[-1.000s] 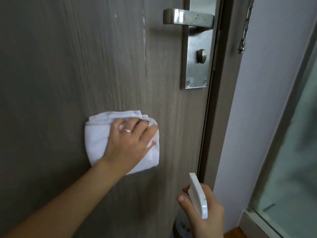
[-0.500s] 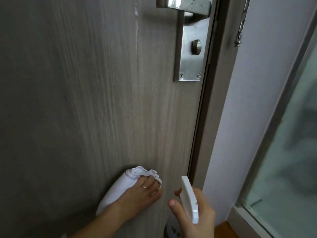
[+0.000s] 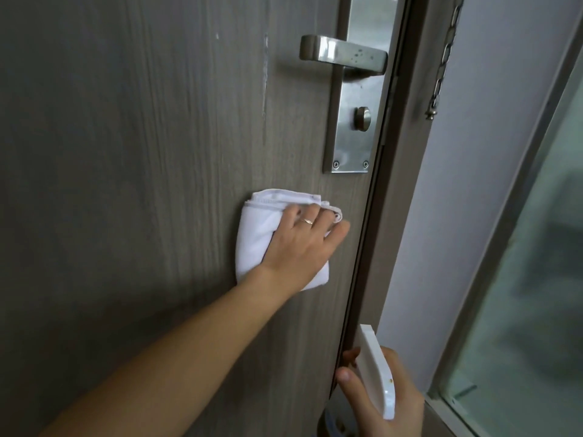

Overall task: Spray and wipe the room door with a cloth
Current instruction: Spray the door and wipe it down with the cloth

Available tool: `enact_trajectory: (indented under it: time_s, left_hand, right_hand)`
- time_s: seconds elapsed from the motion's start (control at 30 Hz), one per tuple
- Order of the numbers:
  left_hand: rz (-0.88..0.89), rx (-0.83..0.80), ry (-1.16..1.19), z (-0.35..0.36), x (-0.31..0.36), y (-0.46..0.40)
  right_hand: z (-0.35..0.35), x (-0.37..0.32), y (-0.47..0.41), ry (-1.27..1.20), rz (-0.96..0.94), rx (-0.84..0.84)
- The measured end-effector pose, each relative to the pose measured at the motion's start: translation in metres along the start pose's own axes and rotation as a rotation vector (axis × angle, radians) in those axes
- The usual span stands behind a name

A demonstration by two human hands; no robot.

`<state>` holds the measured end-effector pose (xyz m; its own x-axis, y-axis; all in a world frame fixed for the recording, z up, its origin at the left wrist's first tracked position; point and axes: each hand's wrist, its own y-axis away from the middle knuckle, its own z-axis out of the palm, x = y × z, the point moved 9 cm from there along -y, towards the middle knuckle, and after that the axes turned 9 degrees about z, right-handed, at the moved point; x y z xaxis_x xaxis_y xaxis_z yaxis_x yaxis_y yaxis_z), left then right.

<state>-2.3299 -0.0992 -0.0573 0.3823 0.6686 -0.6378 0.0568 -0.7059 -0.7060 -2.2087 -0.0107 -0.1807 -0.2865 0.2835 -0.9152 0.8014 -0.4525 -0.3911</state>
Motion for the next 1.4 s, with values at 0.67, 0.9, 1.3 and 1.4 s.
enact_trajectory:
  time_s: [0.67,0.9,1.3,1.4]
  left_hand:
    - [0.079,-0.155,-0.038,-0.063,-0.046,0.165]
    - [-0.475,0.0,-0.243,-0.215,-0.292,0.173]
    - [-0.461,0.184,0.068,-0.288,-0.384,0.221]
    - [-0.362,0.095,-0.006,-0.291,-0.392,0.217]
  right_hand:
    - [0.067,-0.064,0.031,-0.02,-0.108,-0.186]
    - [0.144,-0.122,0.054,-0.125,-0.141,-0.337]
    - [0.224,-0.145,0.104,-0.156,-0.122,-0.47]
    - [0.231,-0.144,0.106,-0.155,-0.109,-0.473]
